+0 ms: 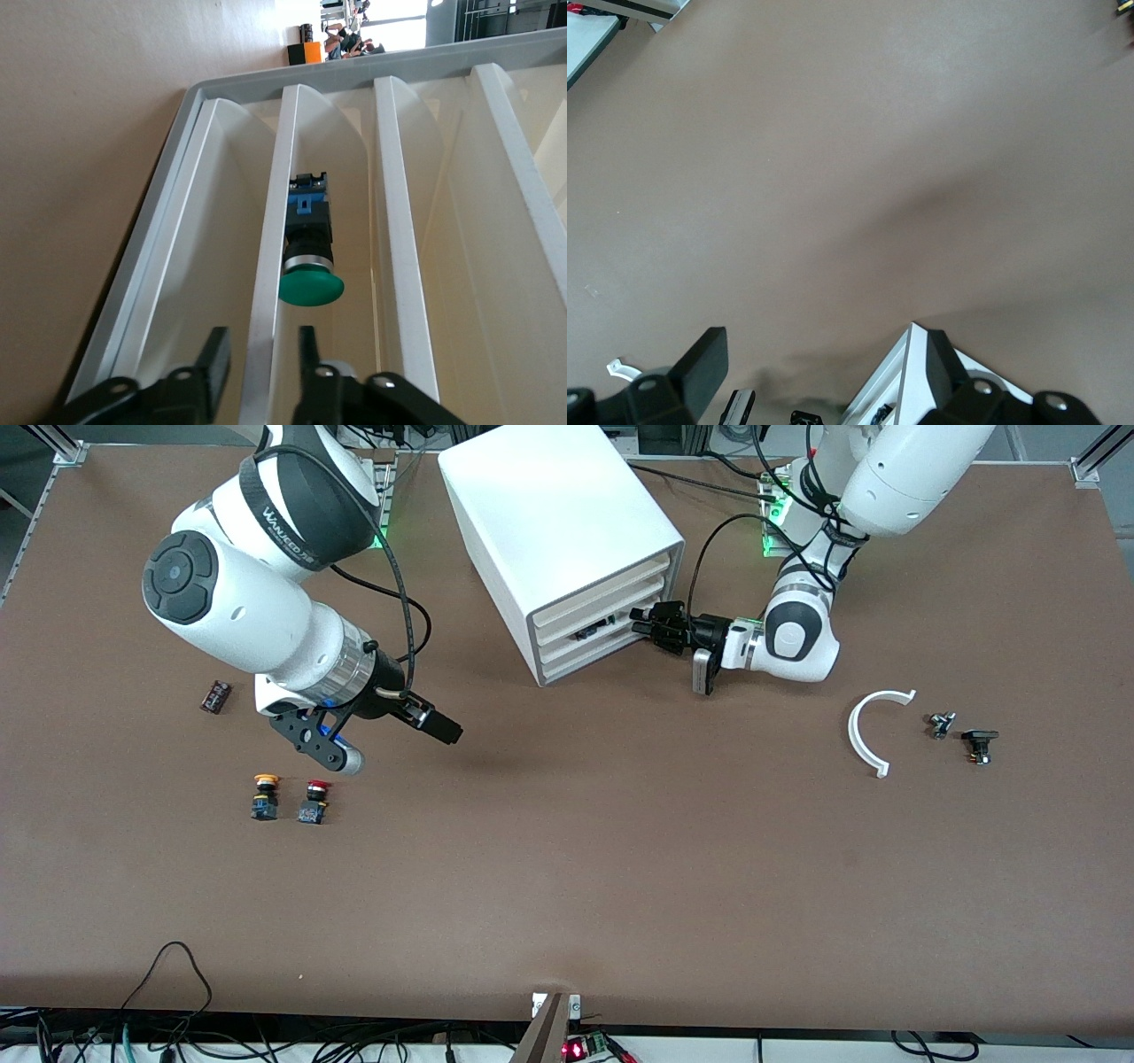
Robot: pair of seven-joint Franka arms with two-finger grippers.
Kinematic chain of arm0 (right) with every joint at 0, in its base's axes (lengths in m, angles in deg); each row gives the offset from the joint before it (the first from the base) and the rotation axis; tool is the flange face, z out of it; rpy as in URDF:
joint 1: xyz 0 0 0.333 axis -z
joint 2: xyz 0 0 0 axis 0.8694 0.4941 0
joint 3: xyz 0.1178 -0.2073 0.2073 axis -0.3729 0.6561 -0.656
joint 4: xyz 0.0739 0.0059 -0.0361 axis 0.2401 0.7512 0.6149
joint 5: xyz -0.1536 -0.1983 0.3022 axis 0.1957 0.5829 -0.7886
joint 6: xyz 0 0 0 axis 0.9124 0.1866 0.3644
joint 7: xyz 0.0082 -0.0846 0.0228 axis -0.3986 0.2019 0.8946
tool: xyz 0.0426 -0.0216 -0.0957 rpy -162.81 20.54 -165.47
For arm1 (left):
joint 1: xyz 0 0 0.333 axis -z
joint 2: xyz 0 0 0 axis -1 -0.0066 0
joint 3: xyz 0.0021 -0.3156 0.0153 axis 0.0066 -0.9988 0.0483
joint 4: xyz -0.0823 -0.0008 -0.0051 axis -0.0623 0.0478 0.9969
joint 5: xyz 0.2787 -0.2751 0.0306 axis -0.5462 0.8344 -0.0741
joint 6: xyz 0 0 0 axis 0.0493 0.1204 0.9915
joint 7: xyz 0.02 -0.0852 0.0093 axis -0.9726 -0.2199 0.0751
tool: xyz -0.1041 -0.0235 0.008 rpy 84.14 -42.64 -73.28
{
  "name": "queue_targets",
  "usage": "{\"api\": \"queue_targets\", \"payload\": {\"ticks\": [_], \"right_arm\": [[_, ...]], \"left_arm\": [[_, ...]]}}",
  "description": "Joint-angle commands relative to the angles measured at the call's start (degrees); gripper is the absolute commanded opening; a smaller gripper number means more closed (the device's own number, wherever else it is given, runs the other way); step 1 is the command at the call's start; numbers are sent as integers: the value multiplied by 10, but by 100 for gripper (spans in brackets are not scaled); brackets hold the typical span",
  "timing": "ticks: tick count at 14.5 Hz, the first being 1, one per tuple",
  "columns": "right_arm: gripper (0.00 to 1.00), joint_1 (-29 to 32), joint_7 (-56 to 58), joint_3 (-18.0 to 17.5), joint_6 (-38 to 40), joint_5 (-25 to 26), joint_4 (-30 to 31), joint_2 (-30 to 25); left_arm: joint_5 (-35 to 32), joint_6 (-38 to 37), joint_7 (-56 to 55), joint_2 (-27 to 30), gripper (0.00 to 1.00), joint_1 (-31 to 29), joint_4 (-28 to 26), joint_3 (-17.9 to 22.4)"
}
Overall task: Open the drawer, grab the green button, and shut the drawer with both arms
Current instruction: 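Grasp the white drawer's handle with the left gripper, then pull the drawer open with the left gripper while the right gripper approaches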
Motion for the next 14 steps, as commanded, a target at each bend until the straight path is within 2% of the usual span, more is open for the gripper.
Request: {"api": "queue_targets", "payload": {"ticks": [1,3,6,9,14], "right_arm": [[99,2,3,0,1,-9,-7,5],[99,2,3,-1,1,-9,-7,5],[99,2,4,0,2,-9,-5,5],[99,3,4,0,1,-9,-3,5],[99,3,4,0,1,-8,-2,5]], "left_arm": [[27,3,20,-8,25,0,-13,-12],[27,2,20,-7,0,-5,-12,-13],[26,2,12,-1,0,-14,-4,-11],[15,4,6,-5,0,-36,28,5],[-62,5,-35,-34,0,-36,123,63]]}}
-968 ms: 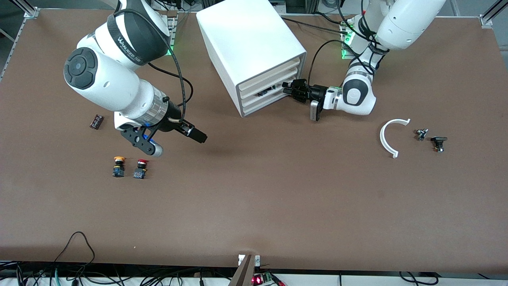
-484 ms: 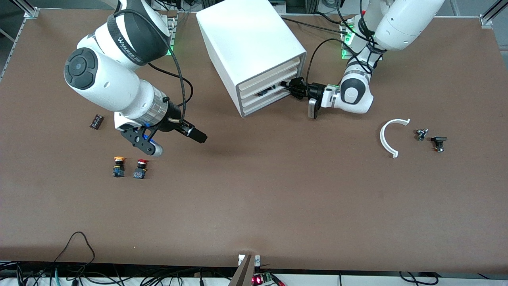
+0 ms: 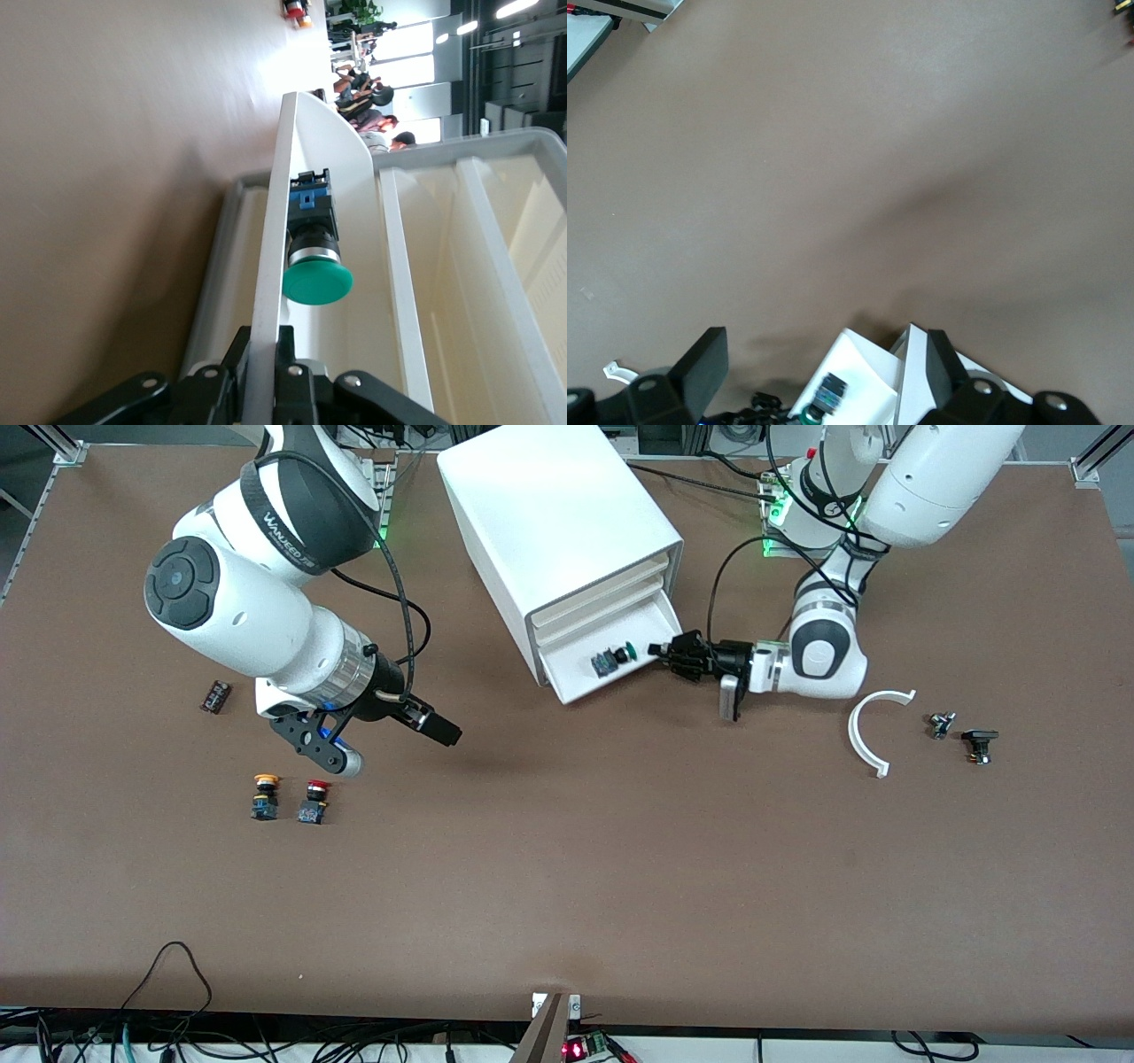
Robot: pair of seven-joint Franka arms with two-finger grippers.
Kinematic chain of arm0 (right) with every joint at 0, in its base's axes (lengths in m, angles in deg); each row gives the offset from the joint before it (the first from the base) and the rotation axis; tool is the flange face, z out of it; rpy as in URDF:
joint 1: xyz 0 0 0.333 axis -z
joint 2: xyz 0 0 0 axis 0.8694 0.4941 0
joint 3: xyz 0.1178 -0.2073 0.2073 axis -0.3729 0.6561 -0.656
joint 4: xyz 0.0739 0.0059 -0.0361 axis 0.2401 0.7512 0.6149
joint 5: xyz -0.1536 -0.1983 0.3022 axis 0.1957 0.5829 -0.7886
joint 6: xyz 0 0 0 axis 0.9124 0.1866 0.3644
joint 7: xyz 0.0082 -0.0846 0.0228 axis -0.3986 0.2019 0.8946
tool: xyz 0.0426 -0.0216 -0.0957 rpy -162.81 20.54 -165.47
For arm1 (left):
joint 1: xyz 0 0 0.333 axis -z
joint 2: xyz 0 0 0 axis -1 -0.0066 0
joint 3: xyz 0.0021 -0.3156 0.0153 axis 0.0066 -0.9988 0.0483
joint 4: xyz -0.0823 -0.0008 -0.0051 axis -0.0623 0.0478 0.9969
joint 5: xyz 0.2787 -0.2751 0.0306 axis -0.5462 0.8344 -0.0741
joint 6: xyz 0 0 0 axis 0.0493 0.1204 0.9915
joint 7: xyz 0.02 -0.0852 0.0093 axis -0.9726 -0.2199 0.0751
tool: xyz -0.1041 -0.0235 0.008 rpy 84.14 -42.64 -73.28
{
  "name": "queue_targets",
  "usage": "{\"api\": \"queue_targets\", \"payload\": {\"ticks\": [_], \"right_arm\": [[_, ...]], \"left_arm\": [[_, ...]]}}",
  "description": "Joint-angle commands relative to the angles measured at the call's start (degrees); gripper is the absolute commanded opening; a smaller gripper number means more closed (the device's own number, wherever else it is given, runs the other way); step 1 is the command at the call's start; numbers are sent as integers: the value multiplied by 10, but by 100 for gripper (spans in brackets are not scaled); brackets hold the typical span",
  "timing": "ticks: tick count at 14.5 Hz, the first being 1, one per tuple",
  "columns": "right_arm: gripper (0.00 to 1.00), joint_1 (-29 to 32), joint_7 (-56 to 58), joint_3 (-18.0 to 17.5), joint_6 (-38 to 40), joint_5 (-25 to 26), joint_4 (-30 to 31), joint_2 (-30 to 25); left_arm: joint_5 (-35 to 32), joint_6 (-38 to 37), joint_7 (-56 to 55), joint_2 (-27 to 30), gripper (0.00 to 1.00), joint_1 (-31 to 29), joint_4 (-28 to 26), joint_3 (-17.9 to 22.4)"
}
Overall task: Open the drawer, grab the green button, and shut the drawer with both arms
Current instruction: 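Pull the drawer open with the left gripper while the right gripper approaches, then grasp the green button with the right gripper while the left gripper withdraws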
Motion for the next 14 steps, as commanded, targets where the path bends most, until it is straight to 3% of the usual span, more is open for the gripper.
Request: {"api": "queue_targets", "payload": {"ticks": [1,2,3,8,10,14], "right_arm": [[99,3,4,-1,1,-9,-4,2],[99,3,4,-1,1,-9,-4,2],[99,3,4,-1,-1,-10,-4,2],[99,-67,-86,-3,-22,-6,-6,7],[99,-107,-179,-2,-65,-2,-7,23],[99,-183,-303,-2,-127,78,-10,72]], "left_arm": [[-40,-2,-45,-24,0,-5,68,21],[-46,-3,-54,-24,1,-8,73,22],[-47,-5,-59,-24,99,-15,72,21],[-77,-12,-118,12,100,-20,78,25],[-155,-13,-201,35,100,-32,108,28],[-331,-81,-345,54,100,-54,200,32]]}}
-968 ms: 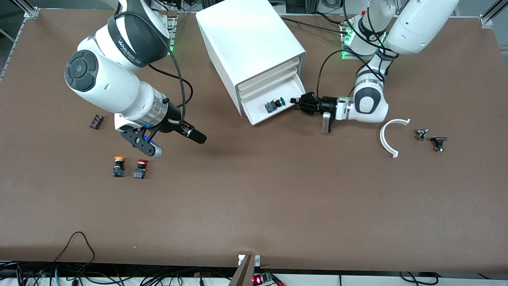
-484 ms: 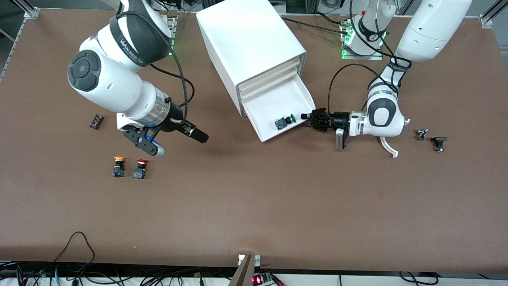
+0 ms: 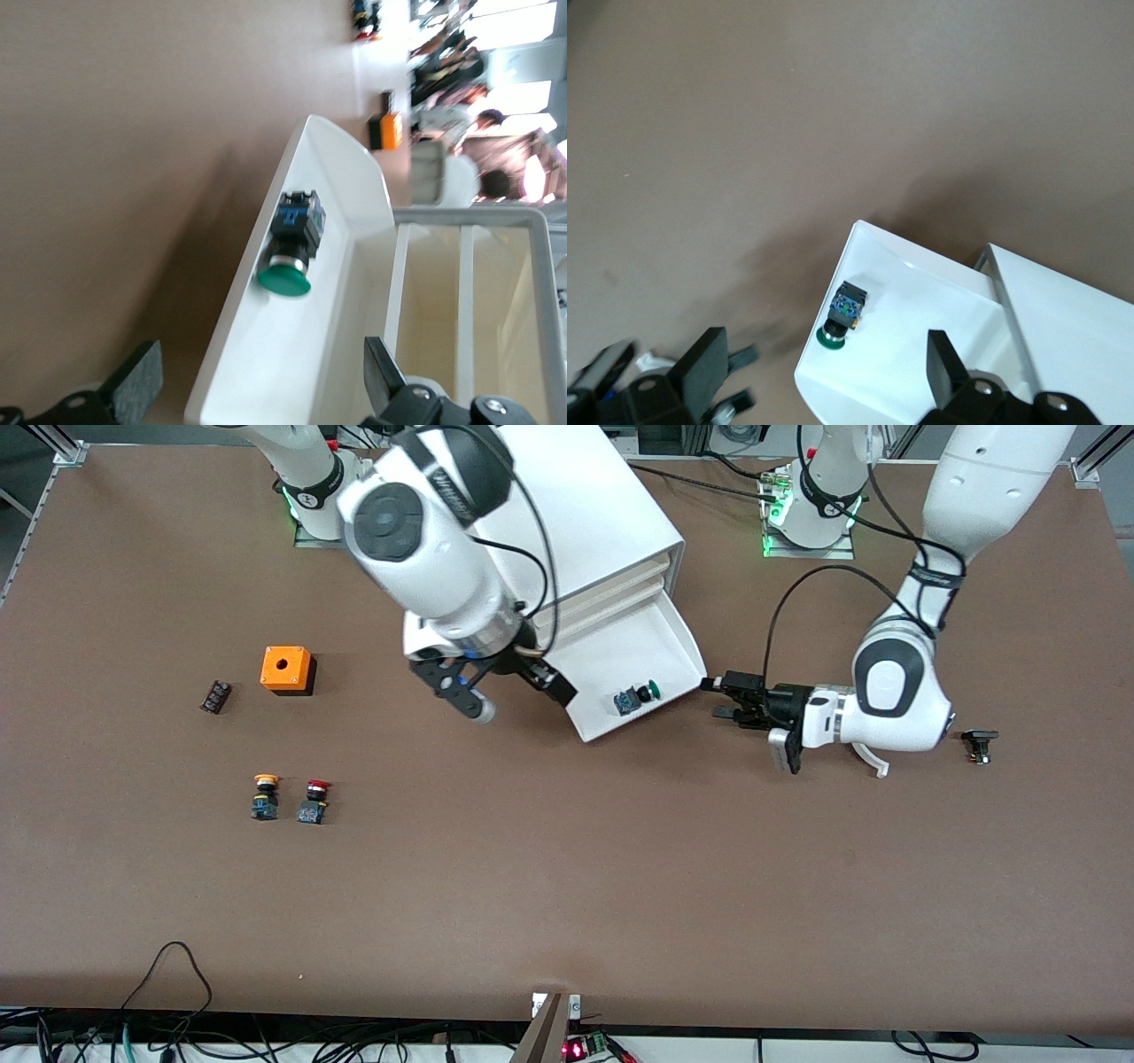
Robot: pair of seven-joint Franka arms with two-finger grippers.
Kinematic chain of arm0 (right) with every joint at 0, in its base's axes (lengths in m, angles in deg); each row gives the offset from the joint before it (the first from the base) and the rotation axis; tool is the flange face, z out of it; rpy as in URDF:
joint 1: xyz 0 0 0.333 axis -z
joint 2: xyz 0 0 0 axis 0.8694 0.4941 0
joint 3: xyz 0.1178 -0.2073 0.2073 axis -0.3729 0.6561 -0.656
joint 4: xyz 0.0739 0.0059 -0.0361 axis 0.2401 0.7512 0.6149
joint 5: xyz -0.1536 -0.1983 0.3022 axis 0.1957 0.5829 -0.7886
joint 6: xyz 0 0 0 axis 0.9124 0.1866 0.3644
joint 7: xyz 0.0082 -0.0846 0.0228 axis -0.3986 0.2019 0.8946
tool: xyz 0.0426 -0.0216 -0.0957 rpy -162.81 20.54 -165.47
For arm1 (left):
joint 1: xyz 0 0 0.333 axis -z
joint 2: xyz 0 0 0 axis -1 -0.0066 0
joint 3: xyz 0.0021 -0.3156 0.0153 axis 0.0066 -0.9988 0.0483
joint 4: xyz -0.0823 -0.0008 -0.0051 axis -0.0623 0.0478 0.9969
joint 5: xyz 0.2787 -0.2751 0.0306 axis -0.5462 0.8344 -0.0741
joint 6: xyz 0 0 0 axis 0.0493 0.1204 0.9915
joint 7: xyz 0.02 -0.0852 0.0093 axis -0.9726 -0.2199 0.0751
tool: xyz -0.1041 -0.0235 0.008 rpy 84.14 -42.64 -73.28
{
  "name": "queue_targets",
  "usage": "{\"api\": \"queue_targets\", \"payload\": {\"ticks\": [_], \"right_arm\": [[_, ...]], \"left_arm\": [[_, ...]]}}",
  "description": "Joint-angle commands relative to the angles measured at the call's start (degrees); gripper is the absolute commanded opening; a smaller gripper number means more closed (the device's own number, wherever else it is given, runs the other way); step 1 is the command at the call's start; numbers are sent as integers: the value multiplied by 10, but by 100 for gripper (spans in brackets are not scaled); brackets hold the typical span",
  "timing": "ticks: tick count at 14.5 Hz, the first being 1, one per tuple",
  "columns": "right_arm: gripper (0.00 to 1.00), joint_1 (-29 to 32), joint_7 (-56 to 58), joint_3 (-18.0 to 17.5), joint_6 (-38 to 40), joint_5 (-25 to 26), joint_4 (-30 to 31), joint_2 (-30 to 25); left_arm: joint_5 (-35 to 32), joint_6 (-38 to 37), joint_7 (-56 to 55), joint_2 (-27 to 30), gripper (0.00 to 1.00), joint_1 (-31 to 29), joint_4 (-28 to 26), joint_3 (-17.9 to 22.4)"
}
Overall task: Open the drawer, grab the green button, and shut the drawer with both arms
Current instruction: 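Grasp the green button with the right gripper while the left gripper withdraws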
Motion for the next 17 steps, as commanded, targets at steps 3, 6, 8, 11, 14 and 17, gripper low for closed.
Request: {"api": "queue_targets", "payload": {"ticks": [3,6,8,11,14,17], "right_arm": [[99,-66,-126,5,-54,66,-22,88],[99,-89,-185,4,-58,66,-59,136],[99,-100,-195,4,-72,66,-59,154],[99,-109,-232,4,-108,66,-59,174],[99,-119,-245,5,-155,68,-60,198],[99,-128,-246,6,-173,68,-59,215]], "left_arm": [[-235,-137,-209,12,100,-17,163,7],[-356,-207,-325,12,100,-16,258,5],[-431,-250,-386,12,100,-8,318,-1],[-538,-285,-410,12,100,8,377,-5],[-625,-314,-403,11,100,22,423,-4],[-615,-304,-402,4,100,16,469,2]]}}
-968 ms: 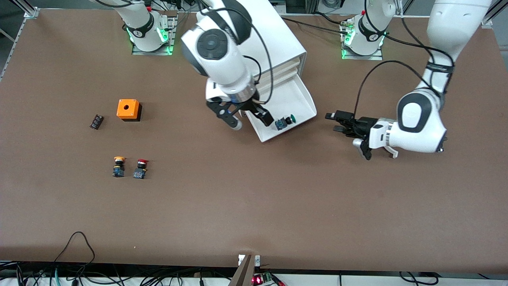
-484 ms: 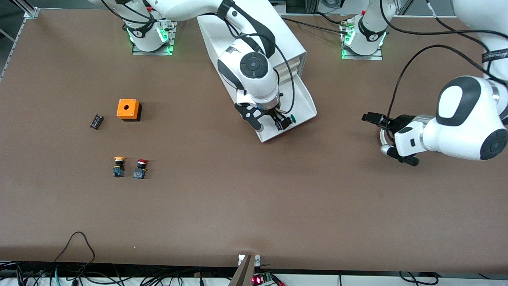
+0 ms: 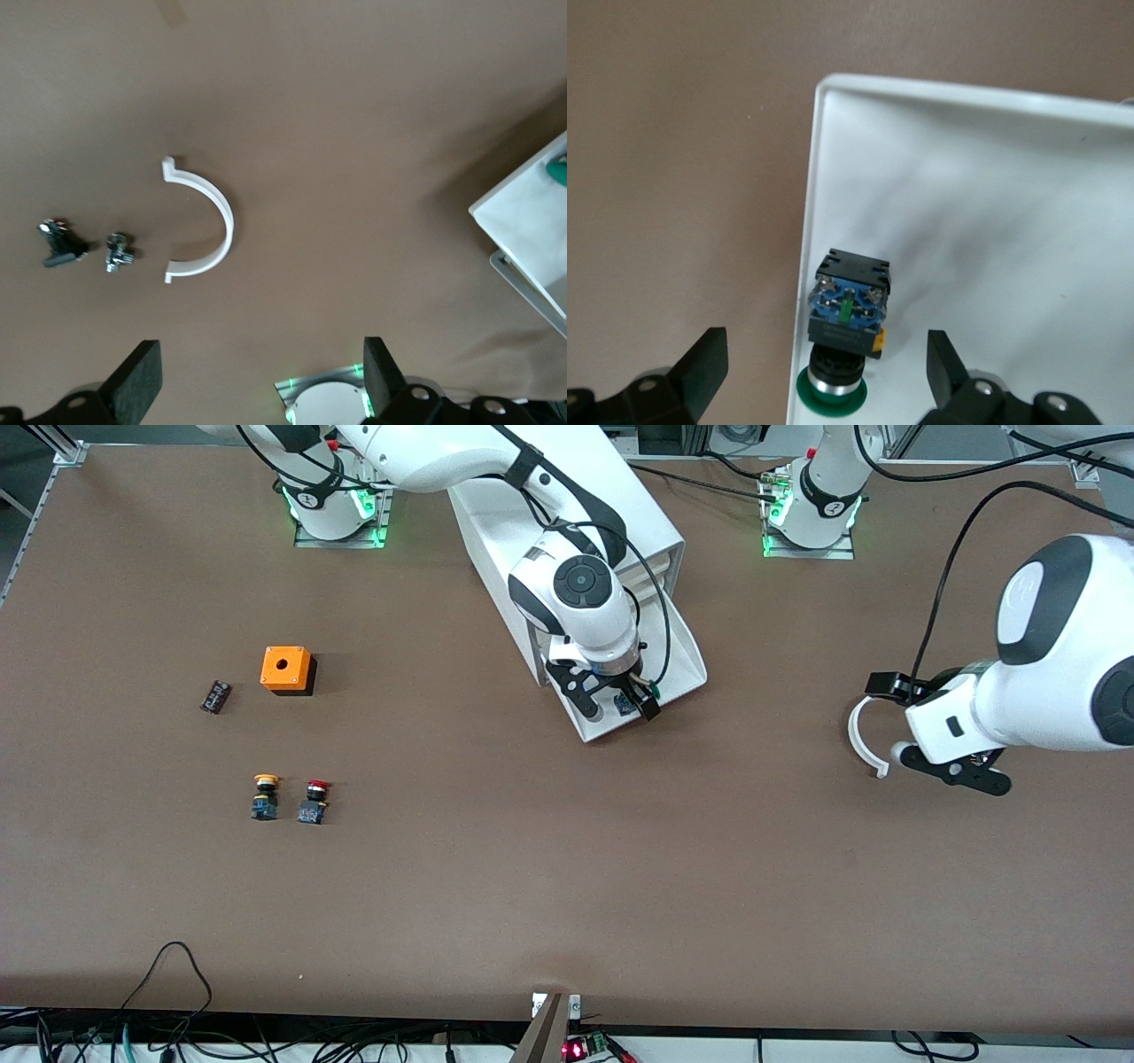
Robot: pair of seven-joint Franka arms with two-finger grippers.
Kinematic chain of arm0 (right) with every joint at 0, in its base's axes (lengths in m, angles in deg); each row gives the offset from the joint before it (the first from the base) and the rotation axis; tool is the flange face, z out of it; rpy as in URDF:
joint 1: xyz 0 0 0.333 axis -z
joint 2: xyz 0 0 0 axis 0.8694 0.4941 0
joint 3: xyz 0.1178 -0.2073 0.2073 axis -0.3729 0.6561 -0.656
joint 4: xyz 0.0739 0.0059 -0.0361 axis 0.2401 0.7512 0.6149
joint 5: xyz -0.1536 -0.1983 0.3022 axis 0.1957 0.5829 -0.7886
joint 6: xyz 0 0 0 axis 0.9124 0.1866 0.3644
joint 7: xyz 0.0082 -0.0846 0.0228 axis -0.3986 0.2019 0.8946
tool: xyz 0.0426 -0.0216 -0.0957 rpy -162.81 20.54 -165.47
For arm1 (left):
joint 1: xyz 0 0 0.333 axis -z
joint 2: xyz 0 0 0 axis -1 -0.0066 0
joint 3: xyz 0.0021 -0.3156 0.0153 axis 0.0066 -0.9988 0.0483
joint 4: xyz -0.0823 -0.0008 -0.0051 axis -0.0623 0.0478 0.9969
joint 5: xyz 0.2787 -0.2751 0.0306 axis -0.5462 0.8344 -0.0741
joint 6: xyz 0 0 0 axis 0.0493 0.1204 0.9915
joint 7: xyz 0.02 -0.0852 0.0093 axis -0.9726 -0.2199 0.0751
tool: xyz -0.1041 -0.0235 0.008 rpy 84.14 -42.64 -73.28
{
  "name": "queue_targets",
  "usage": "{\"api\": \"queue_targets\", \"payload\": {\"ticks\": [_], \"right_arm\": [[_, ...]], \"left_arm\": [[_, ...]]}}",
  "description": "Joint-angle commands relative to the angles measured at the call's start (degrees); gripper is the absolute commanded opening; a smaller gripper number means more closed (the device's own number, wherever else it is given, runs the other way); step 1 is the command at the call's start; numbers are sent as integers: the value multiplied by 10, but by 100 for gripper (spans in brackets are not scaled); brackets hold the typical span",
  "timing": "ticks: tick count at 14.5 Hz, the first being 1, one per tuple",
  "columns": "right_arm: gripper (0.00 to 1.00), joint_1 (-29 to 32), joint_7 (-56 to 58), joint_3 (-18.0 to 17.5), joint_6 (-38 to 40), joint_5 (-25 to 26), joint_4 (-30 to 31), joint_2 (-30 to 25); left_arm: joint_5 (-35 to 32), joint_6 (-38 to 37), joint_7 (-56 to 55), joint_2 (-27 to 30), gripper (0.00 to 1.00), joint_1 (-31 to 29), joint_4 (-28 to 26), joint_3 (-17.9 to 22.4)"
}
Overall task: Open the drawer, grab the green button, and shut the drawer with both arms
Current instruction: 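Grasp the green button with the right gripper while the left gripper withdraws, then set the green button beside the red button while the left gripper reaches the drawer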
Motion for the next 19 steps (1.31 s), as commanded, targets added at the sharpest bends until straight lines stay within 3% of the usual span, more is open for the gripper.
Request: {"api": "queue_targets", "payload": {"ticks": [1,2,4,6,7,8,11,14,16,19], "right_arm": [[99,-10,-17,4,-7,12,-19,19],[98,-10,-17,4,-5,12,-18,19],[78,-9,-14,4,-3,13,-18,19],[22,-10,-16,4,-3,15,-18,19],[5,-10,-16,4,-3,15,-18,19],[0,-10,-16,4,-3,16,-18,19],[0,-11,-13,4,2,23,-19,14],[0,3,11,8,83,21,-71,3],[0,17,67,8,116,20,-109,0],[0,61,179,3,141,16,-110,-24]], "left_arm": [[-9,-6,-8,-19,100,0,62,2],[-9,-6,-7,-19,100,1,70,2],[-9,-10,-7,-19,100,0,75,2],[-9,-10,-8,-19,100,0,74,2],[-9,-10,-11,-19,100,0,74,3],[-9,-10,-12,-19,100,2,74,3],[-9,-10,-14,-19,100,3,73,2],[-8,-10,-62,-17,100,3,71,1],[6,-9,-111,-13,100,2,66,1],[69,27,-192,-11,100,-5,24,2]]}}
